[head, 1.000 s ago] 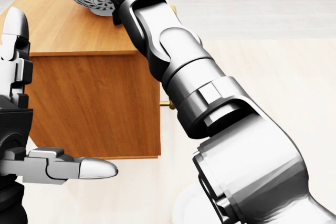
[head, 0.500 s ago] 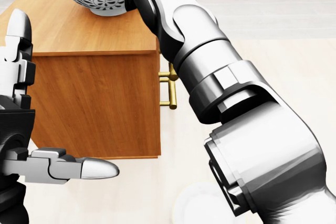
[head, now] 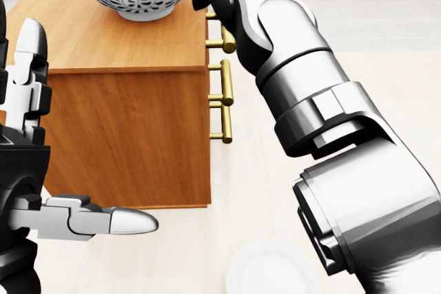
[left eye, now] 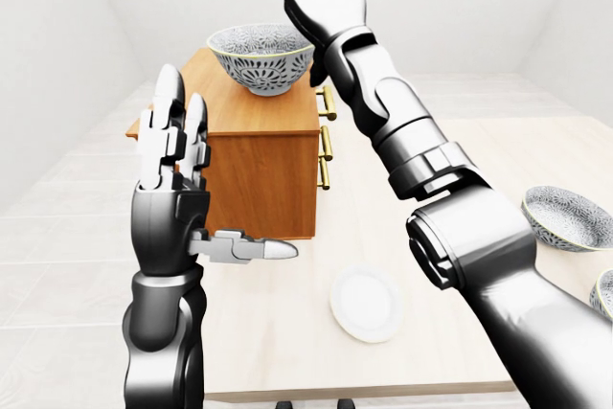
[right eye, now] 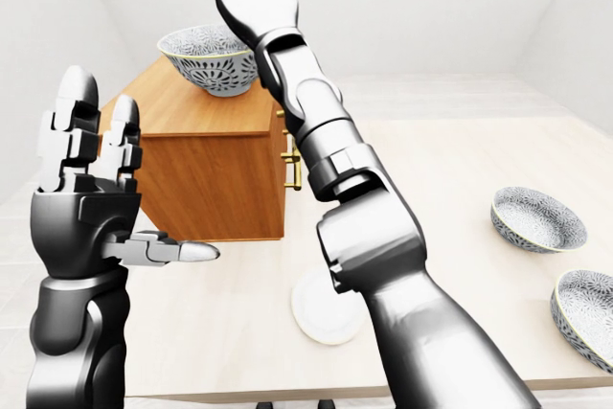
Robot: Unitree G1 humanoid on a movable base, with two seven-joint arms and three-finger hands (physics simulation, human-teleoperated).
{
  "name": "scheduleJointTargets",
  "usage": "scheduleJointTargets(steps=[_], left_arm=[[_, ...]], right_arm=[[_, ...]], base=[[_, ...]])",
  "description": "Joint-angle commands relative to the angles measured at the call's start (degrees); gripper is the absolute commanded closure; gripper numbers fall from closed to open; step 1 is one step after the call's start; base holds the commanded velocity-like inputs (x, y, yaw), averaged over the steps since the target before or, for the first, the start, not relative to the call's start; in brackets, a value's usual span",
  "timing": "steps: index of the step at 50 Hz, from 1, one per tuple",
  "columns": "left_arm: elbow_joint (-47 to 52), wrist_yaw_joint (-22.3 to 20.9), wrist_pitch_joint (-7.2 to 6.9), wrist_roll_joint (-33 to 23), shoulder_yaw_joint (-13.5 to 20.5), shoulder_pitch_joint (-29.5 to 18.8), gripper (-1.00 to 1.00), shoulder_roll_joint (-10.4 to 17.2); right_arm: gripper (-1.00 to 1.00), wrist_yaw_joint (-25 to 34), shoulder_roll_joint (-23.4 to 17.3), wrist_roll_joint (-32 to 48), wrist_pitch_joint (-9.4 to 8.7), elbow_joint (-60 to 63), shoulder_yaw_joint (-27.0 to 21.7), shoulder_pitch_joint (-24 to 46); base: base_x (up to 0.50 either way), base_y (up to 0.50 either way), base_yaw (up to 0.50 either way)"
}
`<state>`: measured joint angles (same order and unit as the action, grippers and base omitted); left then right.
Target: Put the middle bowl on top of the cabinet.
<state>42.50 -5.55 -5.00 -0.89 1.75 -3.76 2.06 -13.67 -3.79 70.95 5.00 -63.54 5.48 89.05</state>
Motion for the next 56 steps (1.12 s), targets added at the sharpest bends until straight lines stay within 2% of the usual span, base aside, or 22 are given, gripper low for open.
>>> scheduleJointTargets(steps=[1,3,11,19,23,28,39,42,49,50,56], left_arm=[[-1.1,-0.1,0.0,-0.3,0.4,0.7,-1.0,0.1],[-1.3,0.0,0.0,-0.2,0.7,0.6,-1.0,0.0],[-0.8,0.0,0.0,-0.4,0.4,1.4,-1.0,-0.2],[-0.3,0.0,0.0,-0.7,0.1,1.4,-1.0,-0.1],[0.1,0.1,0.0,-1.0,0.1,1.6,-1.0,-0.2],[0.9,0.8,0.0,0.0,1.4,1.1,-1.0,-0.8],[0.5,1.1,0.0,-0.4,1.1,1.0,-1.0,-0.1],[0.9,1.2,0.0,-0.4,1.2,1.4,-1.0,-0.2],[1.1,1.1,0.0,-0.4,1.0,1.5,-1.0,-0.2],[1.0,1.1,0.0,-0.5,0.9,1.4,-1.0,-0.2],[1.2,1.0,0.0,-0.2,1.2,1.0,-1.0,-0.2]], right_arm=[[-0.9,7.7,-3.1,1.7,0.0,9.0,-0.2,-3.7],[-0.92,9.4,-3.5,2.2,-0.04,12.0,-0.3,-5.2],[-0.97,18.1,-4.5,4.6,-3.29,27.1,-1.3,-13.4],[-1.0,23.7,-5.7,6.6,-3.78,36.7,-2.3,-18.5],[-1.0,29.9,-7.0,8.6,-4.62,49.4,-2.9,-26.0],[-1.0,36.6,-8.1,10.0,-4.79,60.2,-4.6,-30.9],[-1.0,44.5,-11.1,10.9,-4.24,72.6,-7.9,-36.7],[-1.0,45.1,-12.2,11.1,-4.4,73.7,-9.1,-36.9],[-1.0,48.1,-15.2,9.8,-3.38,76.5,-10.7,-37.5],[-1.0,49.1,-16.2,9.4,-2.74,76.7,-11.0,-36.9],[-1.0,53.7,-19.8,7.8,-1.8,79.5,-12.7,-35.5]], base=[[0.0,0.0,0.0],[0.0,0.0,0.0],[0.0,0.0,0.0],[0.0,0.0,0.0],[0.0,0.0,0.0],[0.0,0.0,0.0],[0.0,0.0,0.0],[0.0,0.0,0.0],[0.0,0.0,0.0],[0.0,0.0,0.0],[0.0,0.0,0.0]])
